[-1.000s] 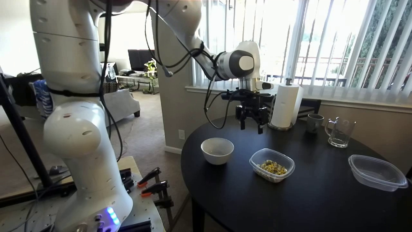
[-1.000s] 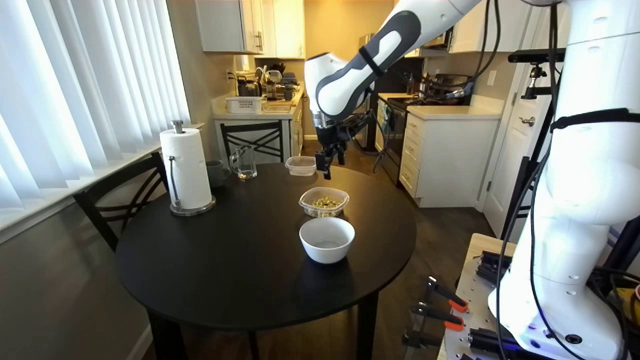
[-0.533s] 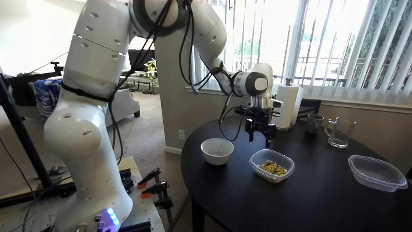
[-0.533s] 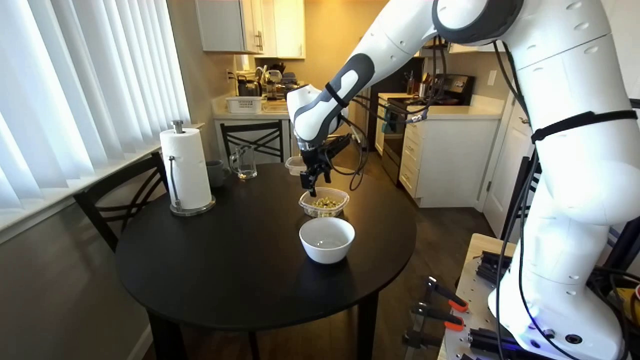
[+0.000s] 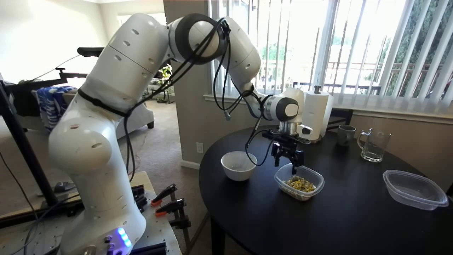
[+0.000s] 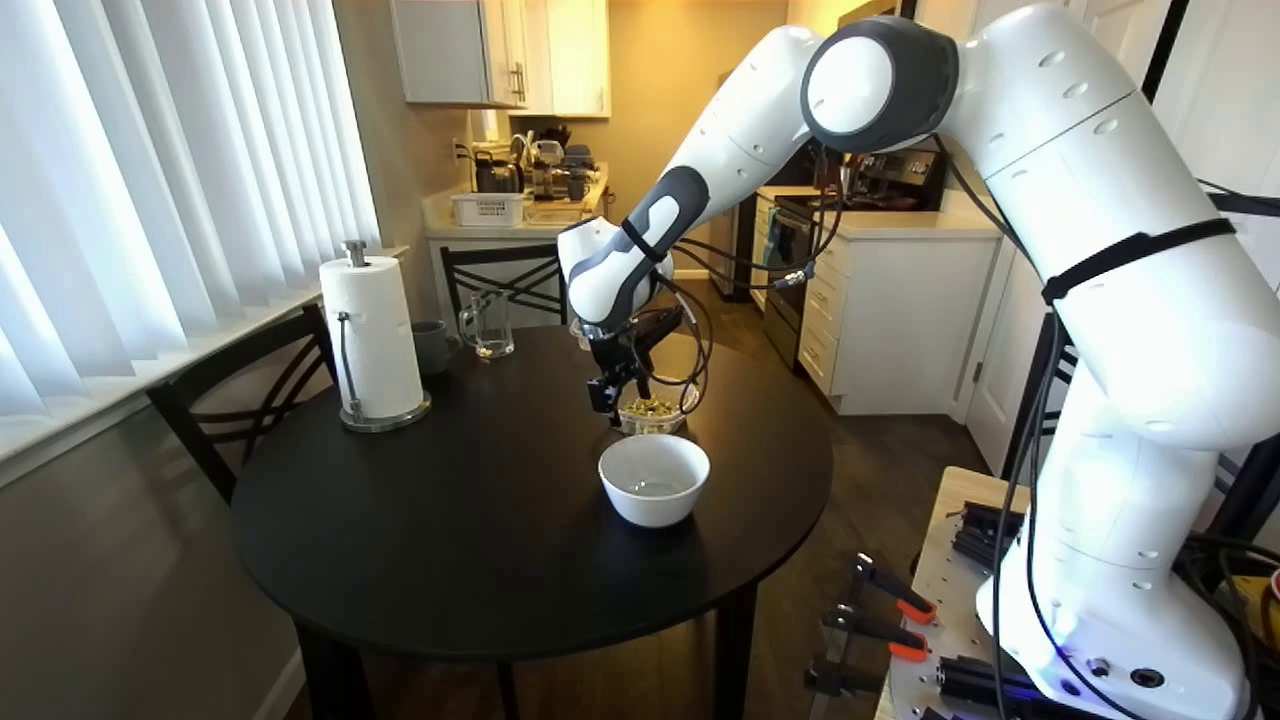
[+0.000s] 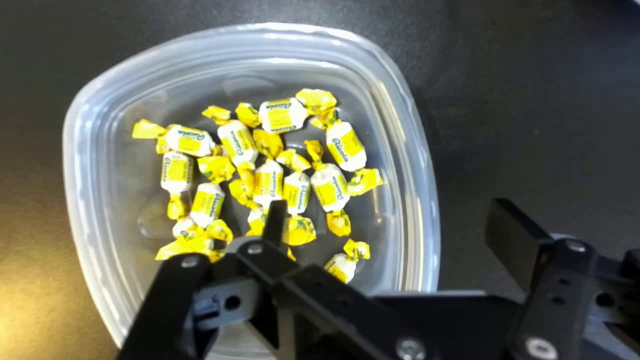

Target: Pour the contents from the right bowl into the left bowl

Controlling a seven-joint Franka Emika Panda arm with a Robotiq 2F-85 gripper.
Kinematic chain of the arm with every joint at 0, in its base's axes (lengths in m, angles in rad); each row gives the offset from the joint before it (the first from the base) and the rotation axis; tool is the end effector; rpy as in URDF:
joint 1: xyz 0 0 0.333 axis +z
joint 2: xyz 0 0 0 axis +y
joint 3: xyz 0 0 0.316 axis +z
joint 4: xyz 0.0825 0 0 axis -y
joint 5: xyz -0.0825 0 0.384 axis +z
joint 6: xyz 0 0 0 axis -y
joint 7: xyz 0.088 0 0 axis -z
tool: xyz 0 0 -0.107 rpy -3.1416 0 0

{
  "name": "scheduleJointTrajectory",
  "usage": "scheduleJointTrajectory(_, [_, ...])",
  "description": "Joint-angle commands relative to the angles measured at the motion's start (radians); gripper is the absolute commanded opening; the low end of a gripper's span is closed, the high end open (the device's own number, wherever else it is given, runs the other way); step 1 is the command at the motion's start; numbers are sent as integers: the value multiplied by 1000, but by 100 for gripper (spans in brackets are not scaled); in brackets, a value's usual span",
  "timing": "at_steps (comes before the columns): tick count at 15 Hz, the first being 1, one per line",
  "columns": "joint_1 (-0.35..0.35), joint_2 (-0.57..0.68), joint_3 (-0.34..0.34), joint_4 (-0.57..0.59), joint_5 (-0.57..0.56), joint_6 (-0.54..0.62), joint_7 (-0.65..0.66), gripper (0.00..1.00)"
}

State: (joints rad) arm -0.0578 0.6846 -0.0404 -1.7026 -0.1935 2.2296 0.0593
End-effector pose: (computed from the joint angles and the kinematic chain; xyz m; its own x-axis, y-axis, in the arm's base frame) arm 0.6540 -0.0682 0.1837 0.9869 -0.0326 -0.1577 -0.0060 -0.9860 0.1664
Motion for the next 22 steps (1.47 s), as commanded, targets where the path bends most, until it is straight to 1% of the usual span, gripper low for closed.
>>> scheduleJointTrajectory(1, [4, 58, 8, 65, 37, -43, -52, 74])
scheduleJointTrajectory(5, [7, 87, 13, 98, 48, -54, -66, 46])
scheduleJointTrajectory(11, [0, 67, 14, 89, 66, -43, -75, 7])
scheduleJointTrajectory(13, [1, 56, 13, 78, 68, -36, -68, 3])
scheduleJointTrajectory(15, [2, 37, 6, 63, 67, -22, -51, 2])
scheduleJointTrajectory(18, [-13, -46, -8, 5, 99, -4, -27, 4])
scheduleJointTrajectory(21, [-29, -144, -17, -48, 161, -25, 11, 4])
scheduleJointTrajectory(22, [-33, -194, -14, -80, 193, -35, 27, 4])
